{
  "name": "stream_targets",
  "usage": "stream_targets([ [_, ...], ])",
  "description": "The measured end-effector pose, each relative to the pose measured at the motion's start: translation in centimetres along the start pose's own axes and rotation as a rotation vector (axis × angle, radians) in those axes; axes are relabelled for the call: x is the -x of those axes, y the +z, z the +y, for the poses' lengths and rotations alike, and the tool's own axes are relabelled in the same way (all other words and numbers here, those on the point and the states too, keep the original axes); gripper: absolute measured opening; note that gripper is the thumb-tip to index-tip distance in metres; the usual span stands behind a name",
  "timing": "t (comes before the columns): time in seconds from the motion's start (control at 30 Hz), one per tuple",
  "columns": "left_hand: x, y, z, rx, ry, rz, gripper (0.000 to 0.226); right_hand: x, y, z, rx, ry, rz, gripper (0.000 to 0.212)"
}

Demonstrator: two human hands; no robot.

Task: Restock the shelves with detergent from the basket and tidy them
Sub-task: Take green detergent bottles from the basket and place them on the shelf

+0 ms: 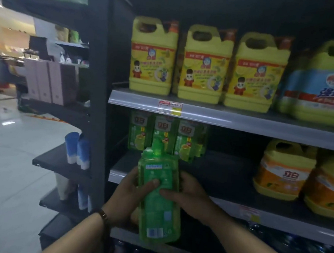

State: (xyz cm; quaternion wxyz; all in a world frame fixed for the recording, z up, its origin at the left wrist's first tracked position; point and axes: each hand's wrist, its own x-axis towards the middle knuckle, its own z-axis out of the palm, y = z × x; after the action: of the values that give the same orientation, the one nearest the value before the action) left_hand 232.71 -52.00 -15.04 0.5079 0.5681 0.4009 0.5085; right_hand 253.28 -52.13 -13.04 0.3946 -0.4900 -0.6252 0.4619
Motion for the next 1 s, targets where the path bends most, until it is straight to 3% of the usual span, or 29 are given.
stream_targets([
  [0.23,-6.3,-3.3,1.2,-0.062,0.074,0.188,0.025,-8.4,1.7,-2.6,-0.106,0.003,0.145,0.041],
  [0.43,-10.4,-6.3,-0.7,-0.262,0.238,0.339,0.057,-15.7,2.4,-4.3,-0.017,-0.108,0.178,0.05],
  [0.6,-12.2,-7.0,-3.1,-0.272,0.264,0.25,0.086,-18.9,4.7,-0.8,-0.033,-0.207,0.25,0.056],
  [0.7,-12.6,-6.7,-4.4,-0.416,0.171,0.226,0.108,-20.6,5.5,0.1,0.069,-0.248,0.311,0.055],
  [0.87,-13.7,-6.4,-6.2,-0.554,0.102,0.235,0.112,-21.9,6.6,-0.5,0.301,-0.192,0.326,0.068],
  [1.0,-14.7,-7.0,-6.2,-0.585,0.103,0.179,0.113,-22.6,6.6,-0.9,0.434,-0.113,0.327,0.063],
])
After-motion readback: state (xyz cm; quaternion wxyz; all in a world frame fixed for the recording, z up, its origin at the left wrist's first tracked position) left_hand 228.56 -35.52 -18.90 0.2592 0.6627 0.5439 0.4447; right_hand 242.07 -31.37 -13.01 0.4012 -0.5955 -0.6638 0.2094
